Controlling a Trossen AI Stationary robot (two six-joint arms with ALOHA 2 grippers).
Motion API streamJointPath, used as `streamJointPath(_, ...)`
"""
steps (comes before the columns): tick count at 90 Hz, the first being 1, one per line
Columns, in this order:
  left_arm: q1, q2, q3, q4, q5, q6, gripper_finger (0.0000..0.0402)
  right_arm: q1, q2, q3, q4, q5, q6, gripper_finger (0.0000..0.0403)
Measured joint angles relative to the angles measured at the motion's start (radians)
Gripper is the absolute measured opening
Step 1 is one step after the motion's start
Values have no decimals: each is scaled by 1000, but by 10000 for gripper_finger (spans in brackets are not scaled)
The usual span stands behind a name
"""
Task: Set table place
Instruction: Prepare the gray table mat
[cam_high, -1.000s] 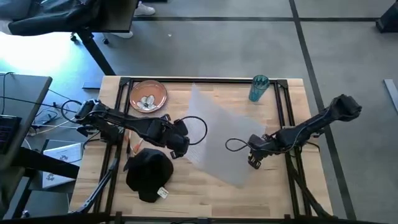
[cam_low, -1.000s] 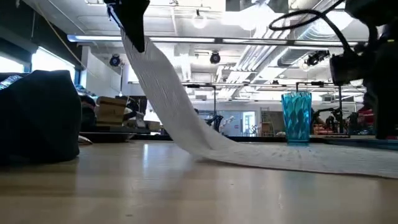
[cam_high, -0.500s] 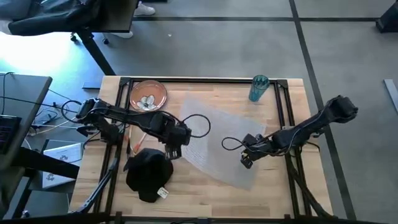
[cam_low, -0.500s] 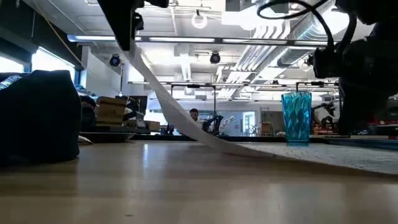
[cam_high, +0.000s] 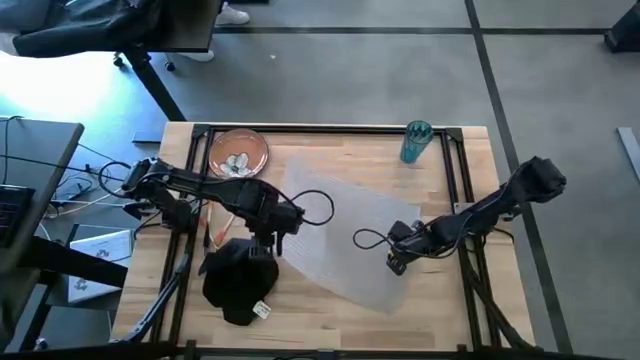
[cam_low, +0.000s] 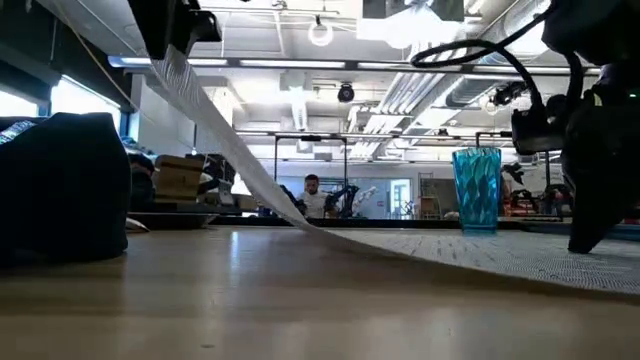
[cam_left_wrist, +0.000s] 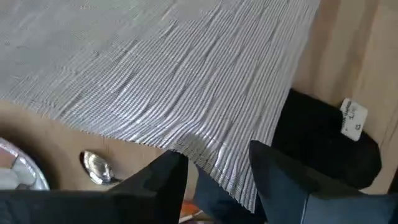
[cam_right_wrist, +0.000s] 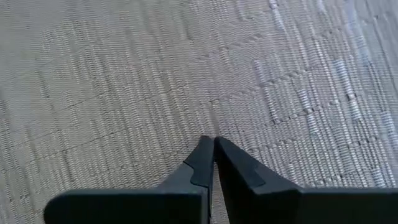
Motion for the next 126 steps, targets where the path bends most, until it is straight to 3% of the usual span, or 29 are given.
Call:
streamJointPath(7, 0, -4, 0, -82, 2, -27, 154, 8, -11, -2, -35, -26, -2, 5)
streamJointPath(24, -1, -38, 0, -47, 22, -21, 154, -3, -49, -7, -55, -32, -22, 5)
streamJointPath(29, -2, -45, -1, -18, -39, -4, 154, -3, -52, -7, -53, -30, -24, 5)
streamJointPath(40, 5, -47, -51, 286, -227, 66, 154, -3, -52, -7, -27, -29, -40, 5)
streamJointPath(50, 26, -35, -158, 642, -203, 148, 154, -3, -51, 17, 10, -21, -14, 5)
streamJointPath(63, 61, -2, -312, 841, -236, 156, 154, 13, -51, 38, 95, -47, 39, 5)
streamJointPath(73, 91, 34, -439, 914, -247, 97, 154, 34, -36, 37, 106, 9, 82, 4)
streamJointPath(91, 104, 101, -592, 958, -156, -29, 154, 20, 23, 23, 73, 51, 137, 5)
streamJointPath(104, 58, 112, -619, 972, -120, -138, 154, -30, 38, 27, 51, 15, 157, 5)
streamJointPath(126, -38, 110, -622, 973, -115, -274, 154, -173, 35, 29, -9, 17, -20, 5)
